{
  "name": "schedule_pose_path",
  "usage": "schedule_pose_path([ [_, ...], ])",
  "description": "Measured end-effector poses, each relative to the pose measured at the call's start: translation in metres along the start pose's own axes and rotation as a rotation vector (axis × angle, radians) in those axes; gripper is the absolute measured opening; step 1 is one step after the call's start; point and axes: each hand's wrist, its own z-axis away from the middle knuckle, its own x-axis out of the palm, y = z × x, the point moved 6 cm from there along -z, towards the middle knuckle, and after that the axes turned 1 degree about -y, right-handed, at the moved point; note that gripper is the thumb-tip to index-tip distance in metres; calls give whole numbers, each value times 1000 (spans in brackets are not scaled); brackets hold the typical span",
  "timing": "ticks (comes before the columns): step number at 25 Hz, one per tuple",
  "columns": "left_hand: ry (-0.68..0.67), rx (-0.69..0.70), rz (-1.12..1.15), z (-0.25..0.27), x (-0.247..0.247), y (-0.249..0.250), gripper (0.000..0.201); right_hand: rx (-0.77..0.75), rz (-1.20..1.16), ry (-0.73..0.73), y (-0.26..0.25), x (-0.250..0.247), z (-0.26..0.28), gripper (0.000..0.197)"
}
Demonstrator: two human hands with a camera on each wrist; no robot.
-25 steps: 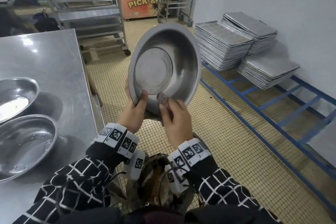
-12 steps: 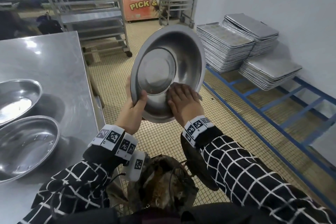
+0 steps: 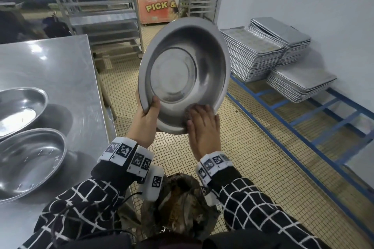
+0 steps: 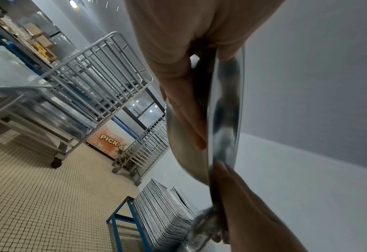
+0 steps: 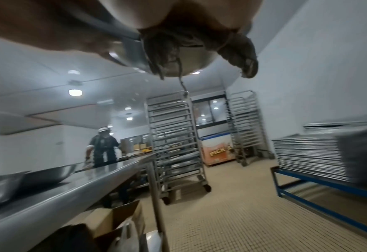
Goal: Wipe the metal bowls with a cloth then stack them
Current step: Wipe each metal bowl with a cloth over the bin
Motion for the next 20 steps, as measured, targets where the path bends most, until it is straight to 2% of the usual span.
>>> schedule_pose_path([
  [3, -25, -88, 2, -2, -3, -15, 35, 162, 25, 3, 37, -6, -19, 51],
  [6, -38, -159, 5, -1, -5, -29, 43, 296, -222, 85, 55, -20, -35, 59],
  [8, -28, -181, -14, 1, -8, -33, 36, 465, -398, 131, 67, -32, -41, 62],
  [10, -12, -216, 3, 1, -15, -37, 30, 594, -484, 107, 76, -41, -44, 54],
  [13, -5, -249, 14, -3, -29, -42, 27, 591, -434, 9, 81, -47, -44, 42],
  [16, -13, -206, -42, -11, -39, -45, 23, 636, -417, -33, 84, -38, -33, 25],
  [18, 5, -121, -89, -11, -41, -41, 26, 673, -451, 14, 80, -36, -27, 20],
  [20, 40, -35, -79, -9, -40, -40, 37, 733, -484, 90, 74, -39, -25, 19],
])
